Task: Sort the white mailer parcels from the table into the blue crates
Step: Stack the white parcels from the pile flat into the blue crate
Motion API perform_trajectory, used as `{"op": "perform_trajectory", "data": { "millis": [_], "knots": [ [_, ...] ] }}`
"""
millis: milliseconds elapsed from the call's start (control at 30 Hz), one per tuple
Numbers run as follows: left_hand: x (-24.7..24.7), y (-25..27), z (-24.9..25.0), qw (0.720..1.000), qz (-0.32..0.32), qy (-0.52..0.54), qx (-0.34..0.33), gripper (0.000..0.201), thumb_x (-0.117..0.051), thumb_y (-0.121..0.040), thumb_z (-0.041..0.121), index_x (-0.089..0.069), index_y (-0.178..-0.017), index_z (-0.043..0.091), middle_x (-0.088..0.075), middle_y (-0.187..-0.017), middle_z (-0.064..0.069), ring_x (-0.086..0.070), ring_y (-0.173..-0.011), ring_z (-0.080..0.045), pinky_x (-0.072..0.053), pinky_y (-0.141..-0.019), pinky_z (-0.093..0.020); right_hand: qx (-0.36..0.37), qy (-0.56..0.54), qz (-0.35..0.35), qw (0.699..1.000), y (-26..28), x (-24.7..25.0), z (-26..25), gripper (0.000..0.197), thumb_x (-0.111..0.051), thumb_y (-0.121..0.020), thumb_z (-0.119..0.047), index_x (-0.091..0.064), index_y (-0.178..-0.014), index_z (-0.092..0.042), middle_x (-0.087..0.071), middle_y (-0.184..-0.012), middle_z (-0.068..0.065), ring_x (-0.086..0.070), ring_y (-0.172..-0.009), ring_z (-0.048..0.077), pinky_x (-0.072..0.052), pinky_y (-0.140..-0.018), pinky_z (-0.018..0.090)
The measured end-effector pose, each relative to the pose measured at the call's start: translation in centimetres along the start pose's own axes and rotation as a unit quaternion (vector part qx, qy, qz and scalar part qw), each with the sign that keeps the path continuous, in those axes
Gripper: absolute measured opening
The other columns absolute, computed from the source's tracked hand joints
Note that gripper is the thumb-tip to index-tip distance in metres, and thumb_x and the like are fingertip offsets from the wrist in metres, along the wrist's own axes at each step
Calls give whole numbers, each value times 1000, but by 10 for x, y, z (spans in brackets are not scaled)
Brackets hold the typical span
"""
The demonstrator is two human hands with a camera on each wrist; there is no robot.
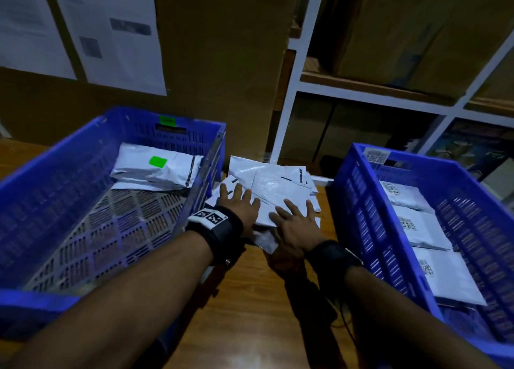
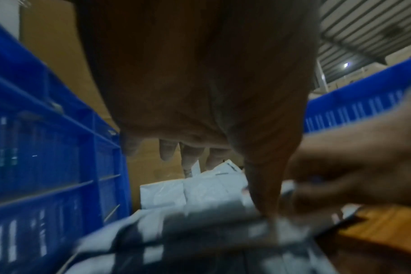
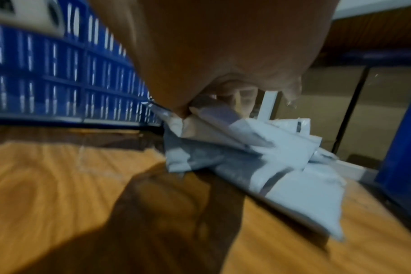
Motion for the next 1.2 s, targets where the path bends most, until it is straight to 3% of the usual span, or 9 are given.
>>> {"op": "perform_trajectory", "data": {
  "millis": [167, 267, 367, 467, 533, 633, 833, 933, 1200],
  "knots": [
    [1, -2, -3, 1000, 0, -11, 14, 38, -41, -101, 27, -50, -138, 22, -45, -148, -9, -27, -142, -36, -8, -114, -68, -1, -20, -28, 999, 6, 18, 11, 51, -21, -104, -47, -33, -148, -24, -25, -160, 0, -6, -151, 26, 1, -114, 68],
    [8, -4, -5, 998, 61, -1, 15, 31, -39, -97, 18, -63, -117, 23, -56, -137, -6, -41, -132, -30, -26, -110, -61, 4, -16, -13, 1000, 11, 25, 10, 50, -25, -104, -47, -36, -147, -22, -29, -159, 0, -10, -151, 25, -1, -115, 67],
    [14, -2, 1, 999, 50, -13, 3, 29, -39, -100, 15, -62, -117, 20, -59, -130, -6, -47, -128, -32, -21, -111, -65, 14, 2, 40, 999, 15, 36, 6, 53, -38, -99, -49, -37, -145, -22, -32, -156, 1, -13, -150, 25, -5, -115, 66],
    [27, 5, 5, 994, 108, -11, -4, 35, -39, -102, 17, -53, -134, 22, -43, -150, -7, -27, -145, -32, -7, -112, -72, 25, 13, 88, 996, 15, 53, 6, 38, -47, -98, -41, -52, -131, -24, -40, -152, -2, -17, -149, 22, -6, -115, 65],
    [39, 10, 2, 979, 203, 9, 19, 57, -46, -102, 27, -26, -154, 20, -7, -166, -9, 2, -152, -35, 3, -113, -72, 11, 8, 115, 993, 12, 69, 16, 33, -46, -98, -39, -56, -126, -23, -43, -150, -3, -19, -148, 21, -7, -115, 64],
    [56, 21, -5, 939, 328, 82, 64, 84, -52, -98, 37, 3, -158, 15, 22, -163, -14, 18, -150, -38, 6, -114, -65, -5, -6, 157, 988, 13, 101, 45, 34, -43, -99, -38, -57, -125, -21, -46, -147, -1, -22, -146, 23, -14, -113, 62],
    [66, 35, -1, 856, 506, 97, 42, 98, -66, -82, 30, -10, -158, 5, 5, -164, -22, 4, -151, -43, -11, -116, -67, -25, -18, 208, 978, 27, 162, 101, 27, -43, -99, -37, -61, -100, -17, -62, -111, 10, -51, -124, 29, -39, -98, 49],
    [70, 36, 4, 856, 509, 86, 37, 97, -65, -81, 30, -13, -158, 6, 4, -164, -22, 4, -151, -43, -11, -116, -66, -41, -107, 209, 971, 44, 178, 116, 37, -39, -102, -42, -58, -82, -17, -62, -90, 11, -60, -88, 32, -47, -78, 42],
    [91, 41, 44, 902, 430, 38, 4, 88, -60, -87, 37, -13, -158, 12, 18, -163, -18, 16, -149, -43, -6, -115, -67, -41, -197, 237, 951, 99, 190, 148, 33, -43, -103, -37, -61, -87, -15, -66, -91, 10, -62, -84, 30, -51, -73, 46]
  ]
}}
Point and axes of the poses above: each hand's wrist, its own y-axis away from the middle knuckle, its own x-axis out of the back of the hand, z = x × y, the point moved 3 cm from there along -y, towards the middle knuckle
